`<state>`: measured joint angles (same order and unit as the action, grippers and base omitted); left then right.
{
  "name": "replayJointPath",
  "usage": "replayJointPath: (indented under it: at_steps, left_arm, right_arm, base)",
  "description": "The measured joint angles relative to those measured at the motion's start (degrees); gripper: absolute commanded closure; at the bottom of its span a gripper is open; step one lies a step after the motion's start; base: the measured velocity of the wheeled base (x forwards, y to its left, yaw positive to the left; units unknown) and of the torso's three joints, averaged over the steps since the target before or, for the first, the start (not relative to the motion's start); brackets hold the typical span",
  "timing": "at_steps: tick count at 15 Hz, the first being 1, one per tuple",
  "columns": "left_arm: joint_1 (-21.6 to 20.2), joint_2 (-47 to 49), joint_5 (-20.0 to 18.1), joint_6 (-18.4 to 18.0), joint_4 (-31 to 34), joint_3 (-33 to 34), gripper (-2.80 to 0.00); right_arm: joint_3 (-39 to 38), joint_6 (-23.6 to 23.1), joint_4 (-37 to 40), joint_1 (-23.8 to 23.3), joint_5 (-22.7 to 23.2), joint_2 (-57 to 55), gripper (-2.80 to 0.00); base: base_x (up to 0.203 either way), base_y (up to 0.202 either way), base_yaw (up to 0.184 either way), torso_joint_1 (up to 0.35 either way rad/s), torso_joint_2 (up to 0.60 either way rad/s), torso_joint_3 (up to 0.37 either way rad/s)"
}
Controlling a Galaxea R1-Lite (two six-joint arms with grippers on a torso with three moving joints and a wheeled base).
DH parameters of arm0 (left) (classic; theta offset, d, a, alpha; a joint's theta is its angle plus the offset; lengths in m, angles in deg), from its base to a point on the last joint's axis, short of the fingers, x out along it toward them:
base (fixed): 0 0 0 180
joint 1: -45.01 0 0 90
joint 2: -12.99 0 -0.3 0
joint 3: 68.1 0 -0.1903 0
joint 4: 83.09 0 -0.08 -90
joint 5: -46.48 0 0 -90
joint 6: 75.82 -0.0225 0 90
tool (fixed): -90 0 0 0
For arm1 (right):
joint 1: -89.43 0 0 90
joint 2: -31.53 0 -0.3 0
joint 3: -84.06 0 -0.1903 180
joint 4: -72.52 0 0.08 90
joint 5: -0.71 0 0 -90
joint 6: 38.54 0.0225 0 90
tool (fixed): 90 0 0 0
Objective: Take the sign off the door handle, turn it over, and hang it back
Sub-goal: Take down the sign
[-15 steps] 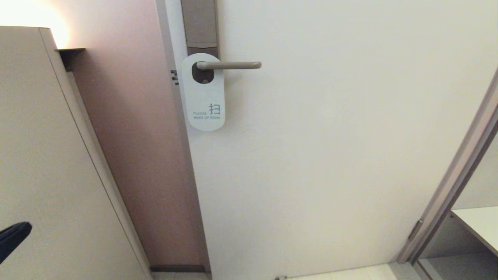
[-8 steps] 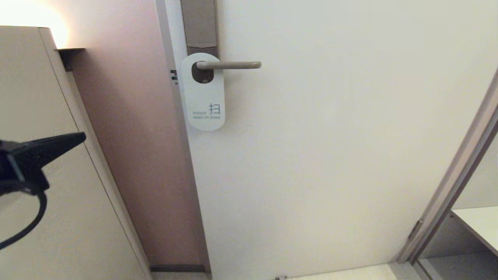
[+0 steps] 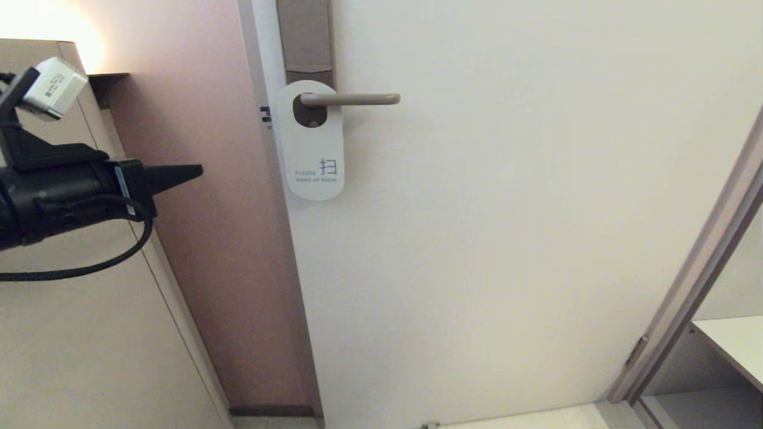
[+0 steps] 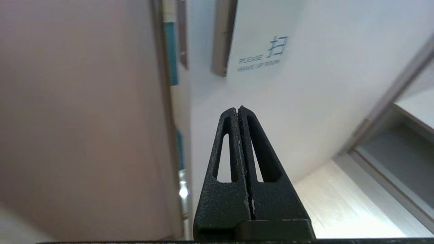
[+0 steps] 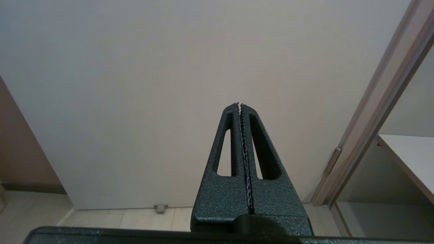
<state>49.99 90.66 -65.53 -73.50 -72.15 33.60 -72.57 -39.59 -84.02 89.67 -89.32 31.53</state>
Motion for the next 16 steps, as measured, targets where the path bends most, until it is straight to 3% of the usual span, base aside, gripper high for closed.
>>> replayJointPath:
  at_steps: [5,6,14,16]
  left_arm:
    - [-0.5,5.2,-6.7,0.1,-4.8,-0.5,0.00]
    - [-0.5,6.2,-6.9,0.1,-6.0,-0.5,-2.80]
    - [-0.3,11.9,-7.2,0.1,-14.4,-0.5,-2.80]
    - [-0.4,13.4,-10.2,0.8,-15.7,-1.0,-2.80]
  right_arm:
    - [0.0,0.0,0.0,0.0,0.0,0.0,0.00]
    - [0.0,0.0,0.0,0.0,0.0,0.0,0.00]
    - [0.0,0.0,0.0,0.0,0.0,0.0,0.00]
    - [0.0,0.0,0.0,0.0,0.0,0.0,0.00]
  base:
    - [0.000,0.000,0.000,0.000,0.00,0.000]
    - [0.000,0.000,0.000,0.000,0.00,0.000]
    - [0.000,0.000,0.000,0.000,0.00,0.000]
    - [0.000,0.000,0.000,0.000,0.00,0.000]
